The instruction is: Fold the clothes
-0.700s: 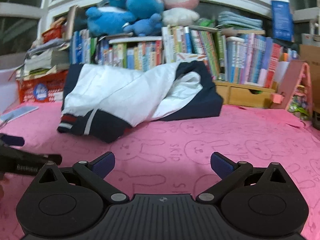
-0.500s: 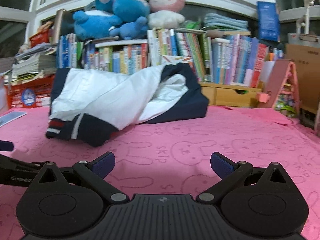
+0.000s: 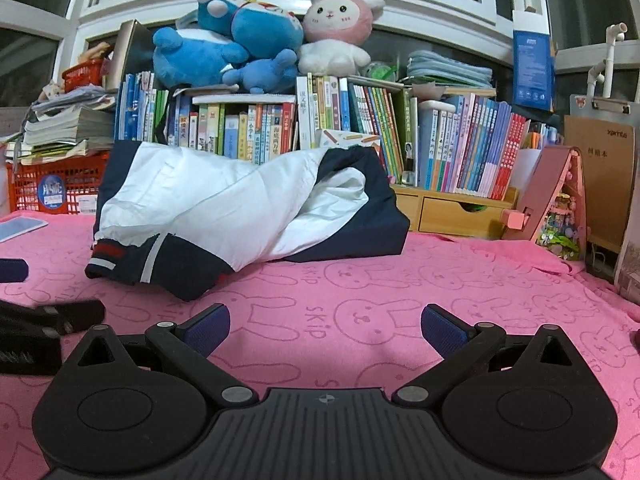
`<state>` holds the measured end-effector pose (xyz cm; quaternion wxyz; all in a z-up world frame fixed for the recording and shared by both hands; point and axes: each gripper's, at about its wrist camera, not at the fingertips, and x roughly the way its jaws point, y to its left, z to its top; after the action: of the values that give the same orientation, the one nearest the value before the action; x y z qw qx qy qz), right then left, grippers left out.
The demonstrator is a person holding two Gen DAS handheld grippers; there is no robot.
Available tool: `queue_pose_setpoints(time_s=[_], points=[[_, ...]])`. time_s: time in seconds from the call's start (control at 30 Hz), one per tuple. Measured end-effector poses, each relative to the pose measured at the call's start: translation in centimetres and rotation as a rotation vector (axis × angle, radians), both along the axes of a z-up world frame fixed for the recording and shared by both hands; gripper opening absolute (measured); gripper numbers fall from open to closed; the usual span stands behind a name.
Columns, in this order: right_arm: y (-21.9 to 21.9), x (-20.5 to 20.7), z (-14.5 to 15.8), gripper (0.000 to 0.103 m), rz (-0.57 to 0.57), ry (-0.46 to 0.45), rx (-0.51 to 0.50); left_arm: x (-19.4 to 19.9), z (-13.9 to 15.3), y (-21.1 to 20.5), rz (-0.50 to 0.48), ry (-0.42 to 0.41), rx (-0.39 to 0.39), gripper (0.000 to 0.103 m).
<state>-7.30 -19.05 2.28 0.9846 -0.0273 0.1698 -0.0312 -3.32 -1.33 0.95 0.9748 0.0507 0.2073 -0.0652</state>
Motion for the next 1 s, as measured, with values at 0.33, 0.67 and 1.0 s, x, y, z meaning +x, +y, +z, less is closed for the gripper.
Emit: queue_pose_setpoints(time_s=[0.33, 0.67, 1.0], points=[[0.2, -0.2, -0.2, 0.103, 0.005, -0.006, -0.032, 2.2, -0.9, 1.9, 0.129, 0.143, -0.05, 0.103], [0.4, -0.4, -0.4, 0.103, 0.003, 0.003, -0.047, 2.3, -1.0, 2.1, 0.143, 0.158, -0.05, 0.103], [0.4, -0.4, -0.8, 0.103, 0.001, 0.003, -0.045, 2.5, -0.9, 1.9, 0.15, 0.162, -0.052, 0.103]])
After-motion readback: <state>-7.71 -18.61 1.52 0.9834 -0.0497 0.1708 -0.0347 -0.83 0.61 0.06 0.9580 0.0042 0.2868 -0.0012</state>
